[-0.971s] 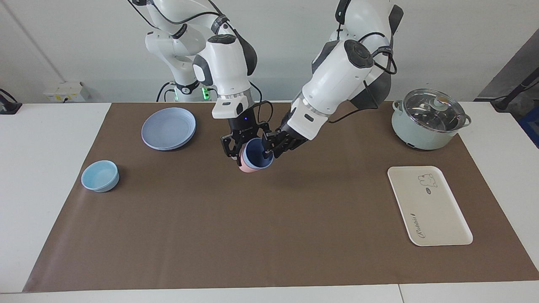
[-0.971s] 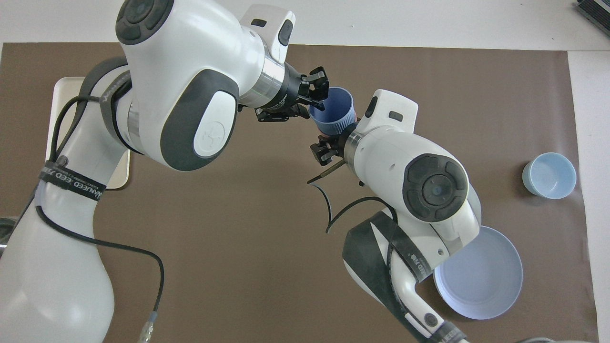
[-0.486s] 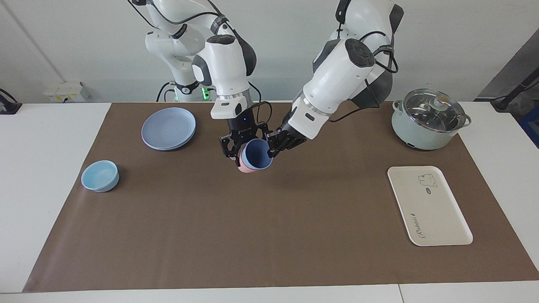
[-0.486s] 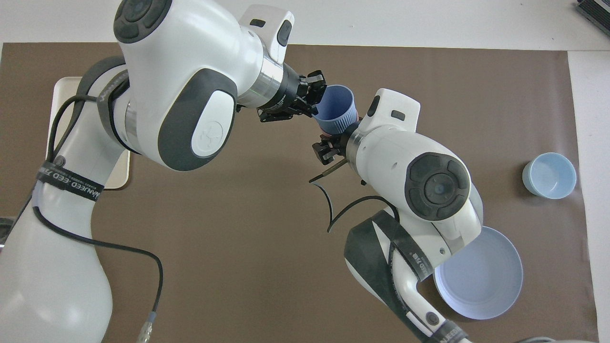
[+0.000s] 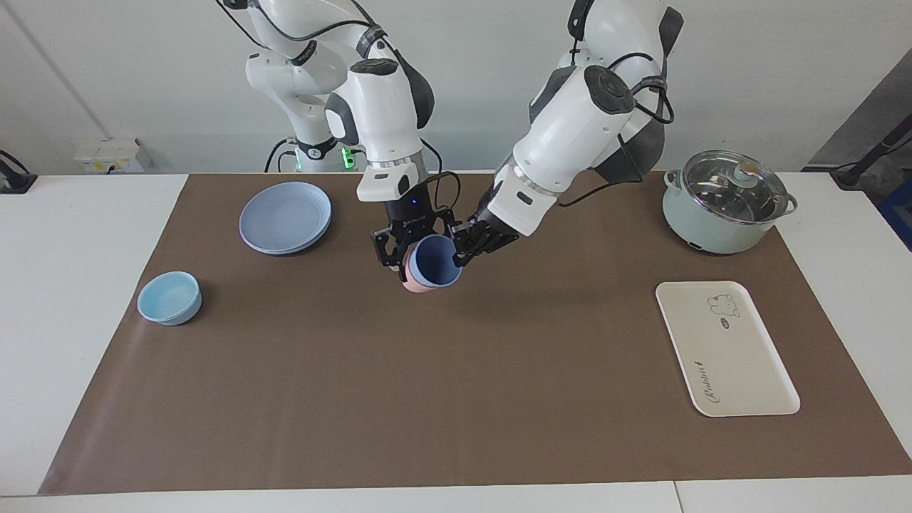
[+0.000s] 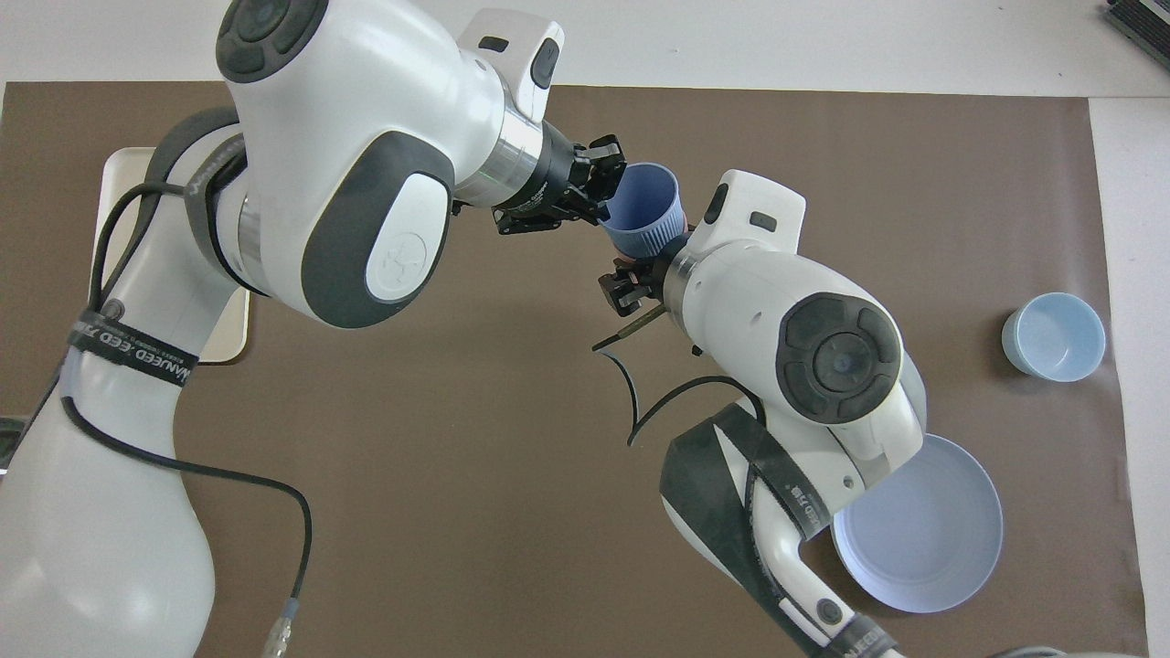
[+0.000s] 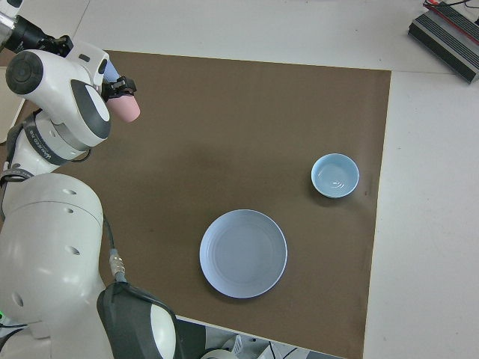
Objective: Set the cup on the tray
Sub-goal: 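Grasp the blue cup with the left gripper and pull it from the pink cup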
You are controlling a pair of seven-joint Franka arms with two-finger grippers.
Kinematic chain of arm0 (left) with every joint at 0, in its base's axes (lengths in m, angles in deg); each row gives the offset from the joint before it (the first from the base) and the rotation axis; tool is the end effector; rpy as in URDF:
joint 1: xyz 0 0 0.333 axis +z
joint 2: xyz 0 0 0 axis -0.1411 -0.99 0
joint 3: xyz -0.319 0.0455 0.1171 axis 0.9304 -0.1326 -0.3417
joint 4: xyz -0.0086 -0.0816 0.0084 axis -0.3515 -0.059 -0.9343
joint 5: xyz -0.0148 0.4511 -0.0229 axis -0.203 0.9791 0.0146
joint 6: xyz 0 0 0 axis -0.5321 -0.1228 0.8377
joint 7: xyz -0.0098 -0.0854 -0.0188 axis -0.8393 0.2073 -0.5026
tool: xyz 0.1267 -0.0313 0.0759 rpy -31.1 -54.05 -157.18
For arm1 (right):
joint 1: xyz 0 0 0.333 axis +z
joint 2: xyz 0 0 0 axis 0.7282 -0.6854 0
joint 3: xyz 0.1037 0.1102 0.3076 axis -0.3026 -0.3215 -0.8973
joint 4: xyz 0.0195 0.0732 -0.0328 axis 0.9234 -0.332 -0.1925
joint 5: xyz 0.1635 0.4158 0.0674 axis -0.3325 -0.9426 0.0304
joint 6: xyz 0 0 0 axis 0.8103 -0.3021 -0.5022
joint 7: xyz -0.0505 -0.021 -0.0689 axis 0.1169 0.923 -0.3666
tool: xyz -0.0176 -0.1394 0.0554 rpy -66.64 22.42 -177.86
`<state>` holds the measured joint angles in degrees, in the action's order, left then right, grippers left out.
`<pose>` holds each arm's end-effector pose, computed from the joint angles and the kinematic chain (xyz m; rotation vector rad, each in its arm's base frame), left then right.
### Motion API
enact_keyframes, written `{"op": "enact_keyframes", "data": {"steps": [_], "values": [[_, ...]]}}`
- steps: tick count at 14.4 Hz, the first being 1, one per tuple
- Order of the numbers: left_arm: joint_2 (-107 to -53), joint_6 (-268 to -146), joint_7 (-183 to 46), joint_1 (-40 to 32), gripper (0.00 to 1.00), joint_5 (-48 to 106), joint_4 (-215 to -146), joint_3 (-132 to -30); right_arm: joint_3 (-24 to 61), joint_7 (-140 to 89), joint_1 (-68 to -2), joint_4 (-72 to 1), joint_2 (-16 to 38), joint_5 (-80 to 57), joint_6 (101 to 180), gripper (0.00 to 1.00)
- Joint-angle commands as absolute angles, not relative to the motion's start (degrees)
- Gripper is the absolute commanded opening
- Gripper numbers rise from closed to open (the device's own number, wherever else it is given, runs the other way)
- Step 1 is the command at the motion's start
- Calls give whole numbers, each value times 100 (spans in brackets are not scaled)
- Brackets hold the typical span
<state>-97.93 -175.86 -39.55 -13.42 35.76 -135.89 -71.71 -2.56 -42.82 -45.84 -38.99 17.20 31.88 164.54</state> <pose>0.6706 -0.4414 0.5510 2.6311 0.3666 -0.0678 0.6311 0.3332 0.4539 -2.9195 -0.6858 -0.7274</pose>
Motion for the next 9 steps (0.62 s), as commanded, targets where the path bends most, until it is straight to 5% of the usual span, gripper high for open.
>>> {"op": "enact_keyframes", "data": {"steps": [1, 9], "values": [[-9648, -17452, -3920, -1290, 0, 3497, -13563, -7255, -324, -4377, -4665, -3959, 1794, 3339, 16492, 0], [-9130, -17373, -4086, -263, 0, 3646, -13457, -7317, -324, -4359, -4673, -3959, 1785, 3339, 16536, 0]]}}
